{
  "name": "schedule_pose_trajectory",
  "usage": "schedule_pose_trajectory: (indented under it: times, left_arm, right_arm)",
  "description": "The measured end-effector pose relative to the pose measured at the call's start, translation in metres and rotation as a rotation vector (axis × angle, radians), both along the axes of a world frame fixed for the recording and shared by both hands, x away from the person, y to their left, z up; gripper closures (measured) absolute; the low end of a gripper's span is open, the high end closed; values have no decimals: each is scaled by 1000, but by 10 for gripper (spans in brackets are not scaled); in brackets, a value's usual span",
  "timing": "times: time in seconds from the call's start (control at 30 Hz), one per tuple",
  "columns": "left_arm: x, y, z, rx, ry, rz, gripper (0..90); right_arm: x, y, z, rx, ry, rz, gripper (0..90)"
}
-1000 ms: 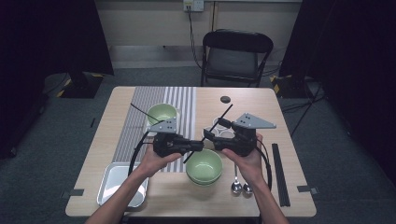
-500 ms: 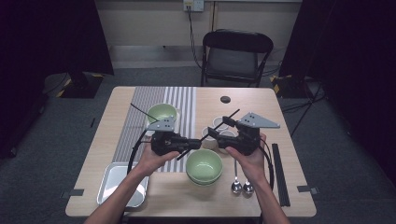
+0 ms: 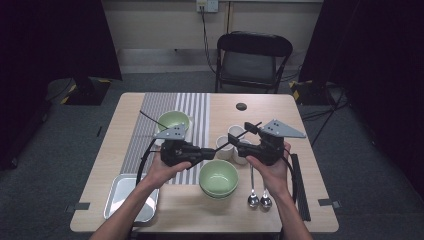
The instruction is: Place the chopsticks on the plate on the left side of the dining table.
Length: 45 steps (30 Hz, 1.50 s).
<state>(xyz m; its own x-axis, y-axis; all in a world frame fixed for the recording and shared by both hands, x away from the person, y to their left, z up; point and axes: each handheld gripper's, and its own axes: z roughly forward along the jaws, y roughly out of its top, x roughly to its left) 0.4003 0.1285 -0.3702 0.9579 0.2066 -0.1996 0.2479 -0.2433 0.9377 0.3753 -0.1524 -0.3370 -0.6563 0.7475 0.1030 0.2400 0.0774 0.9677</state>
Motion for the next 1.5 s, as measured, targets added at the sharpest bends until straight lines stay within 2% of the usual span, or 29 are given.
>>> schedule_pose_trajectory:
  times: [0.37, 0.63, 0.93, 1.17, 1.33, 1.5]
  left_arm:
    - [5, 10, 2, -22, 1, 16, 860]
    - [5, 11, 1, -26, 15, 15, 860]
    - [5, 14, 1, -17, 6, 26, 860]
    - [10, 17, -2, -5, 10, 34, 859]
    - [12, 19, -3, 3, 12, 49, 860]
    - [15, 24, -4, 3, 5, 72, 860]
  right_arm:
    - [3, -6, -1, -8, -7, -36, 259]
    - [5, -11, -3, -17, -11, -63, 242]
    - [8, -12, -8, -38, -3, -88, 232]
    - [13, -12, -15, -48, 21, -100, 229]
    - [12, -15, -14, -72, 17, -147, 204]
    - [10, -17, -13, -61, 15, -138, 189]
